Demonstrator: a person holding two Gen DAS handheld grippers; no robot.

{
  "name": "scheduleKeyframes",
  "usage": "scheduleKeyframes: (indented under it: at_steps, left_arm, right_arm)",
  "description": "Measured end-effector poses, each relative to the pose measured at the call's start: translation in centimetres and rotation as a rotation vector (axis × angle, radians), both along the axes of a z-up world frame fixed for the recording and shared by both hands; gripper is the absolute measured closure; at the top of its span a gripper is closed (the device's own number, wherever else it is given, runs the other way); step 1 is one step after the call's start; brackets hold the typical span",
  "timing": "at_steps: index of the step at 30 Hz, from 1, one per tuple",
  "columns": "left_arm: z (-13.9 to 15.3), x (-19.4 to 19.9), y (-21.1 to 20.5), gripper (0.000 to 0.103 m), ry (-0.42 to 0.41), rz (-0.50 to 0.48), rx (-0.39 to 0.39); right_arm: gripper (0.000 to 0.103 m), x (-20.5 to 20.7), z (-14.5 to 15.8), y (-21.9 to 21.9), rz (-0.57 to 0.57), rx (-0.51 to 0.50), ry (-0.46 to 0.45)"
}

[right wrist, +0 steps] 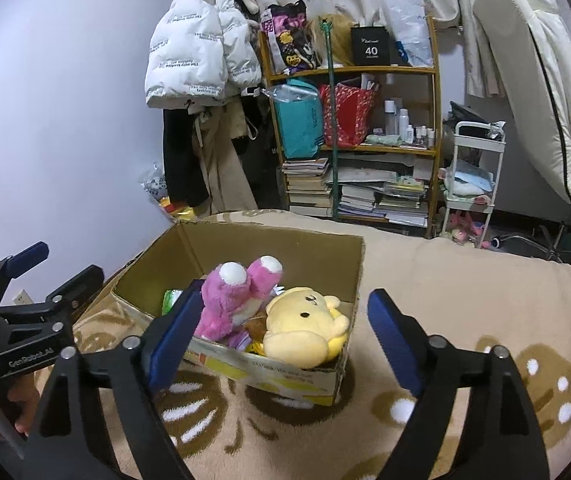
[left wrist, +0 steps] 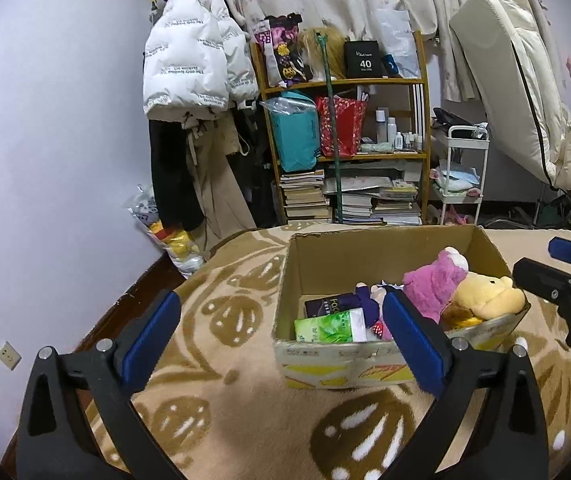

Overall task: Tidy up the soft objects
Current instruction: 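Withdraw both open tools back from the box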

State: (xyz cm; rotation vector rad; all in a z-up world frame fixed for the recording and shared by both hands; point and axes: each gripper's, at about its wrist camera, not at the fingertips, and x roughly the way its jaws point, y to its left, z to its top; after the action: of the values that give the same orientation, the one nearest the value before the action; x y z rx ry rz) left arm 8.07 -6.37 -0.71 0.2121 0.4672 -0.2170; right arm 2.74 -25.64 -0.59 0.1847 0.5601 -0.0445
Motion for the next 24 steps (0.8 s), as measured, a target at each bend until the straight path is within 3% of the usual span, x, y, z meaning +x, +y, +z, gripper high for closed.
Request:
scheduleKeyframes:
  at_steps: [5,24]
  left_arm:
    - [0.8,-1.9,1.2,0.003,-0.001,0.017,-0.020]
    - [2.7,-8.6,4.5,0.002,-0.025,0.036,-0.072]
  right_arm:
    - [0.000,-1.7,1.1,0.6,-0.010,-0.034,-0.024]
    - [0.000,-7.4,4.4,0.8,-0.068,-0.076,-0.126]
